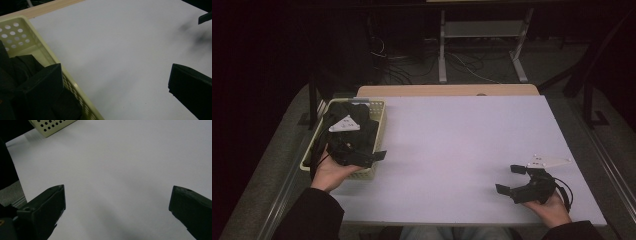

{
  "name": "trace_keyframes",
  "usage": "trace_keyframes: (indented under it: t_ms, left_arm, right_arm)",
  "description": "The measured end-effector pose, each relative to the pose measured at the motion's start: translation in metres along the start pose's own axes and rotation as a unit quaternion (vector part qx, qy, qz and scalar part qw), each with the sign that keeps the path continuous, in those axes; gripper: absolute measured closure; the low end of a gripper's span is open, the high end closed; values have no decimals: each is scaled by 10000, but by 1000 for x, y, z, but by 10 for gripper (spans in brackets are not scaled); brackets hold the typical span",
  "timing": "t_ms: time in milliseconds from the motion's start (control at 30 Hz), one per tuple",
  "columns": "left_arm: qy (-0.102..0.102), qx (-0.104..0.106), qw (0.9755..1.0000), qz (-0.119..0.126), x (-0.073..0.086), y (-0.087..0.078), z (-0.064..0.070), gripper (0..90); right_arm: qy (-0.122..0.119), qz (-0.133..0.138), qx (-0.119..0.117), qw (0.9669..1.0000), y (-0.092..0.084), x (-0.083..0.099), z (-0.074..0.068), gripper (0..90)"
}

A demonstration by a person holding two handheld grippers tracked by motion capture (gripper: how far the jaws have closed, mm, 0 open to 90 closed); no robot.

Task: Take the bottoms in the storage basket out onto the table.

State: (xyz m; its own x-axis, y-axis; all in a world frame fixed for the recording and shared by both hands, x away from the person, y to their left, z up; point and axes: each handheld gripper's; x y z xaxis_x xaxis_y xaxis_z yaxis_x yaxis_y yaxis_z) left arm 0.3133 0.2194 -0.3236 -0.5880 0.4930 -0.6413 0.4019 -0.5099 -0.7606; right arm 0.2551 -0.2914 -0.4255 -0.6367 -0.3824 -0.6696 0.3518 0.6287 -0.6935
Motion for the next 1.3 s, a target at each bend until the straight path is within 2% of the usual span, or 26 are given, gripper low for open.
trace_keyframes:
  t_ms: [100,167,833,1300]
  left_arm:
    - [31,-47,10000,-26,-2,-3,-3,0]
    - [-50,-28,10000,45,-3,-5,-5,0]
    - [-99,-255,9994,-218,-14,-16,-34,0]
    - [-346,-426,9980,-311,-14,-18,-56,0]
  right_arm:
    - [-12,-1,-4,10000,0,0,0,3]
    - [-8,3,-3,10000,0,0,0,3]
    - [21,11,7,10000,-1,1,1,3]
    - [34,16,30,10000,-1,1,2,3]
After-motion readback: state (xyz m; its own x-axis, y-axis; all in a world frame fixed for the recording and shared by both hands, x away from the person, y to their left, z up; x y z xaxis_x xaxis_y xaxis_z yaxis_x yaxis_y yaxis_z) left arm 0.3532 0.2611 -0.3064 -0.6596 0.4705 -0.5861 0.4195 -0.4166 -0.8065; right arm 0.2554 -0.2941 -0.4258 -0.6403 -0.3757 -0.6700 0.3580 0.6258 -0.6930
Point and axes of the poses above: each handheld gripper's, and its own axes: y roughly forward along the jaws, x roughly out of its underside, z roughly to its right, and after that the axes turned 11 degrees about -z, right-handed
